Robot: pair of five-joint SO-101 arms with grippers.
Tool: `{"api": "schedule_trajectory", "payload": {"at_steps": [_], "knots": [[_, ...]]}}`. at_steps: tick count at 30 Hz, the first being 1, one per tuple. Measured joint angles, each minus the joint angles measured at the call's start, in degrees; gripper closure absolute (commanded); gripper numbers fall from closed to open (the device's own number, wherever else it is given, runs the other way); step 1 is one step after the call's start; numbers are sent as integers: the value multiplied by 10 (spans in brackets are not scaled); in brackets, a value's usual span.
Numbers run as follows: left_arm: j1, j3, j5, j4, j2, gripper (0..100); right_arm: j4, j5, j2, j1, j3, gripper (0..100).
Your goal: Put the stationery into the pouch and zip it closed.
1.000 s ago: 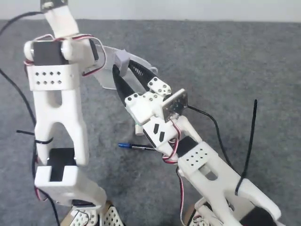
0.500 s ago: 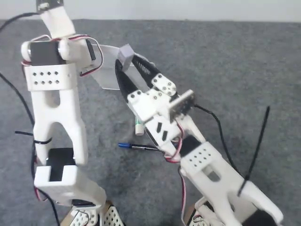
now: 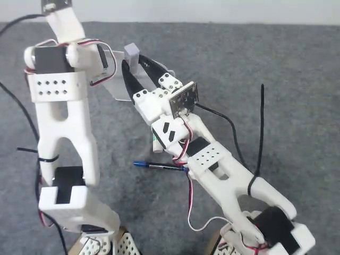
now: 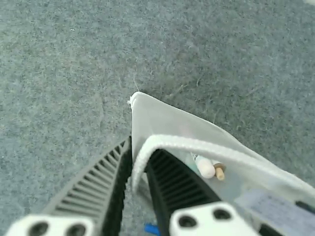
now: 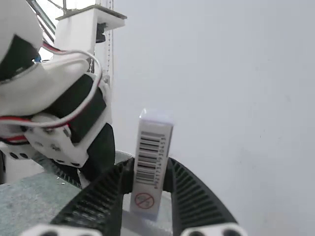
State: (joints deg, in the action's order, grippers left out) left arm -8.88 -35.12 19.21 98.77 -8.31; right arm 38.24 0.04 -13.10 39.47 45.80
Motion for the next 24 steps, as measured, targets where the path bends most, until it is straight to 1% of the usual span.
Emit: {"api": "schedule_trajectory", "payload": {"at_steps": [2,3,6,8,10,14,18,21,24], "knots": [[0,0,0,0,0,978,4,28,3,0,-1,974],[0,0,0,0,0,978,4,44,3,0,-1,948],[0,0,0,0,0,978,4,80,3,4,8,820],[1,0,0,0,0,978,5,86,3,10,14,757],[1,0,0,0,0,978,6,89,2,18,20,763],[2,0,0,0,0,978,11,89,-18,22,41,820],[-2,0,0,0,0,978,5,89,-74,18,81,828],[0,0,0,0,0,978,-39,89,-125,19,90,828],[0,0,0,0,0,978,-109,79,-175,19,91,830]]}}
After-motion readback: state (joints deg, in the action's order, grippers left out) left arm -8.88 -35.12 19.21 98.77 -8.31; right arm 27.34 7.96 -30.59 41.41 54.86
